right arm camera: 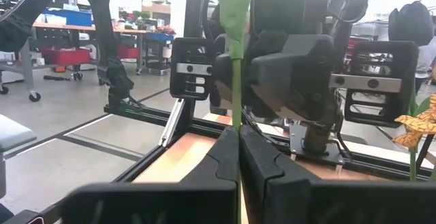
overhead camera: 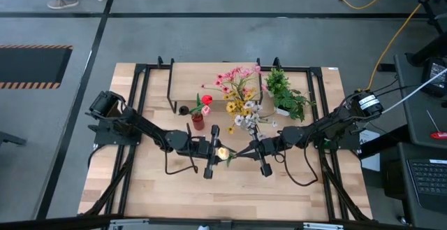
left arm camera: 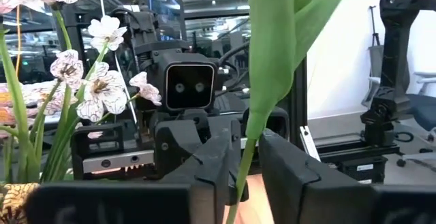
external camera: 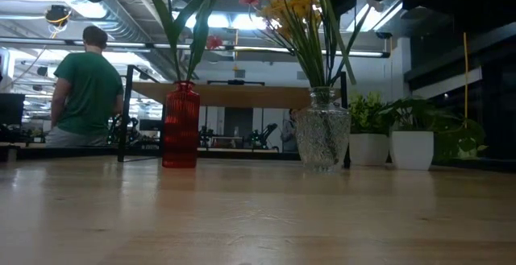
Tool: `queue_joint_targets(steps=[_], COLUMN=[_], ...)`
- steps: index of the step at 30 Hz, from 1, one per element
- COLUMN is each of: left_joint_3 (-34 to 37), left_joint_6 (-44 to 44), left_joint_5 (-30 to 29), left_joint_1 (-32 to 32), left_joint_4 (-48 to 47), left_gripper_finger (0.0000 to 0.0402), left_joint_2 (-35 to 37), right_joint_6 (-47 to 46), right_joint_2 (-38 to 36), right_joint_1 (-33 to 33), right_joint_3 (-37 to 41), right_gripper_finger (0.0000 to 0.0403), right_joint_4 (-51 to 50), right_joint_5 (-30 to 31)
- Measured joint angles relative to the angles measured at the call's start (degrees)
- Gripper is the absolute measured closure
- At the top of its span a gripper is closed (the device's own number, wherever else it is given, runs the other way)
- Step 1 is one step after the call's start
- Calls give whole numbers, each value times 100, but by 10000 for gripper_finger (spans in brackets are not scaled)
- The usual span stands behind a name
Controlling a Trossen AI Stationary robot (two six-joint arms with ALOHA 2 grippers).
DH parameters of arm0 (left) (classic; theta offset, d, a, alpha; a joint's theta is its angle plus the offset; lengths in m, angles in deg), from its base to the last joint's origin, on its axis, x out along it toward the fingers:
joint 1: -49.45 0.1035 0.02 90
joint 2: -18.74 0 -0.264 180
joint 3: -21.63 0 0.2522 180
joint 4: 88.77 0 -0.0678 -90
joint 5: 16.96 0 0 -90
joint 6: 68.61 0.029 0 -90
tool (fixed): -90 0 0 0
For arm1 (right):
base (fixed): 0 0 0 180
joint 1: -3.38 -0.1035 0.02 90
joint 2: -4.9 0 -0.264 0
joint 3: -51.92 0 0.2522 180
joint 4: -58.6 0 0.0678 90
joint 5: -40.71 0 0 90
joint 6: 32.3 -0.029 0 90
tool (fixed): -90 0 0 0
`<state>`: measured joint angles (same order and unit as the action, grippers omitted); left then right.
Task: Pick and place flowers into a vace then onto a shelf
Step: Put the yellow flower into the red flower vase
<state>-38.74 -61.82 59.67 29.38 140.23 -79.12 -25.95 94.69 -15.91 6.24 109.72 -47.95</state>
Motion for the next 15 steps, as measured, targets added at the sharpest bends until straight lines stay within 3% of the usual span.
queue_joint_targets(steps=[6, 15], left_joint_3=[0, 0], left_joint_6=[0, 2], left_joint_5=[0, -3], left_joint_1=[0, -2], left_joint_4=[-91, -157], left_gripper_finger=[390, 397], left_joint_2=[4, 15], right_joint_6=[-6, -32], right_joint_2=[0, 2], right_joint_1=[-2, -4], right_joint_3=[0, 0], right_gripper_finger=[403, 367], right_joint_4=[-16, -25], right_joint_5=[-2, -4])
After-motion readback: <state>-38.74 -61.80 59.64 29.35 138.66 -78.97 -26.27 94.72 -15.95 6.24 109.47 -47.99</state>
